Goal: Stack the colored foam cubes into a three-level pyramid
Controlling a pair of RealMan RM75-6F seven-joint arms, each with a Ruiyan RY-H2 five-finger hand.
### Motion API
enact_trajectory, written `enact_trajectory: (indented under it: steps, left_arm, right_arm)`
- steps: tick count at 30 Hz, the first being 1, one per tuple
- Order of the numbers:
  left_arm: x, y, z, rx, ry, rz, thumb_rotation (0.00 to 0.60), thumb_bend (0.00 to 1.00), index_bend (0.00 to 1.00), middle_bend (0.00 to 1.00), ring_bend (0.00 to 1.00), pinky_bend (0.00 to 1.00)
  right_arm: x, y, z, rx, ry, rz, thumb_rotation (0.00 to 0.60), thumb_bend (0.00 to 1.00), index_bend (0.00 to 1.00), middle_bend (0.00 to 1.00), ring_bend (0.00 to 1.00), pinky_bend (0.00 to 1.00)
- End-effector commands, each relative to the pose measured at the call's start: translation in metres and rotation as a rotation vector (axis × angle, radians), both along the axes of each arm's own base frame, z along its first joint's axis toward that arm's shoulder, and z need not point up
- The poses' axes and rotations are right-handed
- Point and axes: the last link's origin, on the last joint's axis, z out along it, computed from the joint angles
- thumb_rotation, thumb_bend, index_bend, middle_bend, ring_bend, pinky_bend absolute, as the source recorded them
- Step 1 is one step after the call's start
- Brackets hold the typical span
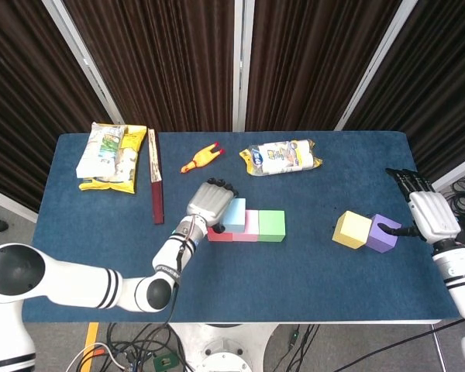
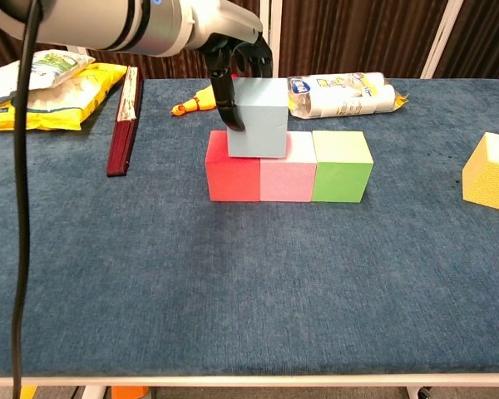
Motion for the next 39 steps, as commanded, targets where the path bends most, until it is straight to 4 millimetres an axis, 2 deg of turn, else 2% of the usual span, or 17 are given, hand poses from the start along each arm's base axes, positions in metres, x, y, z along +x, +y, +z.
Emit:
enact_trajectory:
  steps: [1,39]
  left_arm:
    - [0.0020,-0.0013,-0.0009,0.012,0.007,-0.003,0.600,0.27,0.41,0.19,0.10,0.15]
    - [0.0053,-0.0054,-0.0097,0.016,0.034,0.025,0.600,0.27,0.41,0.18,0.10,0.15]
  right_arm:
    - [-0.0007,-0.0003,0.0000,0.000,-0.002,-0.003,0.600,0.05,0.00,0.09,0.00,0.00]
    - [-0.0054,-0.0016,-0.0008,0.006,-0.007,-0.010,0.600,0.05,0.00,0.09,0.00,0.00]
